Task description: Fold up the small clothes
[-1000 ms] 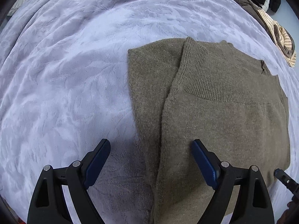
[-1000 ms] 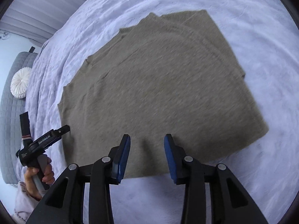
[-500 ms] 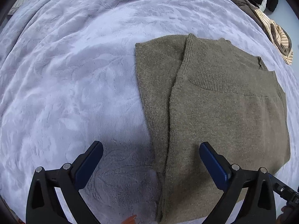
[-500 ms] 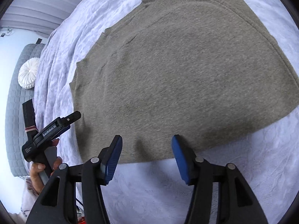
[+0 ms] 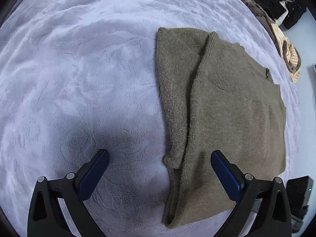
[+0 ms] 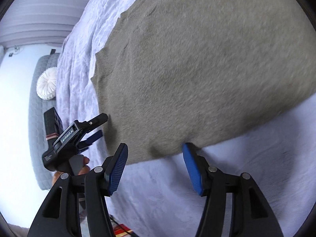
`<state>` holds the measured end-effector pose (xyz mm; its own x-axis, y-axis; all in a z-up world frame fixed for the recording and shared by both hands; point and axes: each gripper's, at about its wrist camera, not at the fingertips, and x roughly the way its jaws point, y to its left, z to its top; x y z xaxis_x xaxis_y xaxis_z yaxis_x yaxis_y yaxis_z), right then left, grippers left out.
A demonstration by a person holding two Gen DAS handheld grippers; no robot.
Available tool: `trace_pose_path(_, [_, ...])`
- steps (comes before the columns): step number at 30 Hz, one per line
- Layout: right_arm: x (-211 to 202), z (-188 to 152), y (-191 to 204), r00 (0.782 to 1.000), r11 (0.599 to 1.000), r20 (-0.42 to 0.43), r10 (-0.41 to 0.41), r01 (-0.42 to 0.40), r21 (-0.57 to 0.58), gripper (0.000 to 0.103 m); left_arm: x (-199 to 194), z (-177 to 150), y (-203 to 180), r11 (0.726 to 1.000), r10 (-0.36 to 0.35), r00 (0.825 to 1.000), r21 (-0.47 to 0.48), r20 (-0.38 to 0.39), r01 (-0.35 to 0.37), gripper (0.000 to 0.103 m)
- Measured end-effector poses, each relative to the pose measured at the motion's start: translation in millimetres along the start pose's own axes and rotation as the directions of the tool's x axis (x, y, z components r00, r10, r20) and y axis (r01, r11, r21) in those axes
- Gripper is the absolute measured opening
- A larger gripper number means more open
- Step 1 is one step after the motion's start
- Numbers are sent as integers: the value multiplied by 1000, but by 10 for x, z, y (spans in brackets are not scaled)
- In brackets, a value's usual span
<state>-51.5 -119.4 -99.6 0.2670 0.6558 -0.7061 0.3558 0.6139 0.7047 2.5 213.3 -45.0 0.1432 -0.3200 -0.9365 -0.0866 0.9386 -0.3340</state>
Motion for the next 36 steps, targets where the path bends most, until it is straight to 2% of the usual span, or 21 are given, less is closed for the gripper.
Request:
trace_pose_path(3, [183, -59, -84, 996, 993, -10, 83, -82, 86, 62, -37, -7, 121, 996, -77, 997, -38, 3, 77, 103])
trace_pose_path(7, [372, -53, -62, 985, 975, 54, 167, -173, 141, 62, -92, 12, 136, 989, -145, 989, -40, -16, 144, 103])
trace_pose_path(11, [575, 34, 2, 968, 950, 79, 237, -248, 189, 60, -81, 59, 130, 970, -239, 970, -61, -38, 237, 103])
trace_pose_path(12, [598, 66, -4, 962, 940, 80, 261, -273, 206, 54, -71, 82, 132, 962, -266, 963, -68, -45, 263, 103])
trace_pose_path(13, [649, 92, -5, 952, 926, 75, 295, -305, 225, 25, -41, 134, 85, 955, -290, 955, -77, -53, 286, 103])
trace_pose_path(14, [684, 106, -6, 939, 908, 73, 336, -344, 240, 9, -30, 146, 103, 945, -319, 946, -91, -61, 313, 103])
trace_pose_path(17, [562, 223, 101, 904, 884, 95, 416, -427, 193, 9, 72, 261, 31, 909, -406, 910, -133, -80, 394, 103])
trace_pose_path(20, [406, 319, 291, 881, 875, 90, 464, -472, 113, 9, 153, 377, -81, 856, -511, 853, -151, -103, 494, 103])
trace_pose_path(21, [373, 334, 332, 875, 870, 88, 476, -483, 96, 9, 175, 417, -144, 848, -525, 845, -147, -106, 509, 103])
trace_pose_path(23, [338, 360, 422, 868, 866, 78, 491, -496, 67, 9, 196, 475, -289, 846, -530, 841, -136, -107, 516, 103])
trace_pose_path(25, [336, 361, 469, 871, 870, 64, 487, -490, 45, 9, 181, 497, -469, 842, -540, 834, -94, -118, 531, 103])
trace_pose_path(26, [361, 337, 483, 877, 877, 57, 476, -479, 37, 9, 160, 501, -585, 856, -516, 848, -55, -118, 514, 103])
trace_pose_path(28, [428, 311, 470, 890, 889, 46, 454, -456, 42, 9, 156, 484, -743, 897, -437, 892, 20, -116, 442, 103])
trace_pose_path(30, [494, 276, 428, 909, 908, 17, 416, -416, 55, 9, 201, 462, -849, 923, -371, 921, 65, -117, 380, 99])
trace_pose_path(31, [548, 255, 419, 927, 926, -13, 375, -374, 51, 9, 226, 454, -872, 928, -354, 928, 78, -117, 364, 87])
trace_pose_path(32, [598, 226, 415, 947, 949, -53, 316, -314, 35, 12, 250, 438, -881, 937, -322, 939, 100, -122, 335, 80])
trace_pose_path(33, [620, 204, 414, 962, 966, -84, 259, -259, 14, 12, 286, 428, -895, 948, -275, 953, 126, -129, 291, 69])
trace_pose_path(34, [645, 167, 421, 977, 984, -124, 173, -177, -26, 13, 317, 413, -890, 955, -237, 962, 147, -135, 256, 61])
trace_pose_path(36, [612, 132, 399, 982, 992, -177, 66, -85, -98, 13, 363, 395, -878, 960, -194, 971, 175, -140, 217, 58])
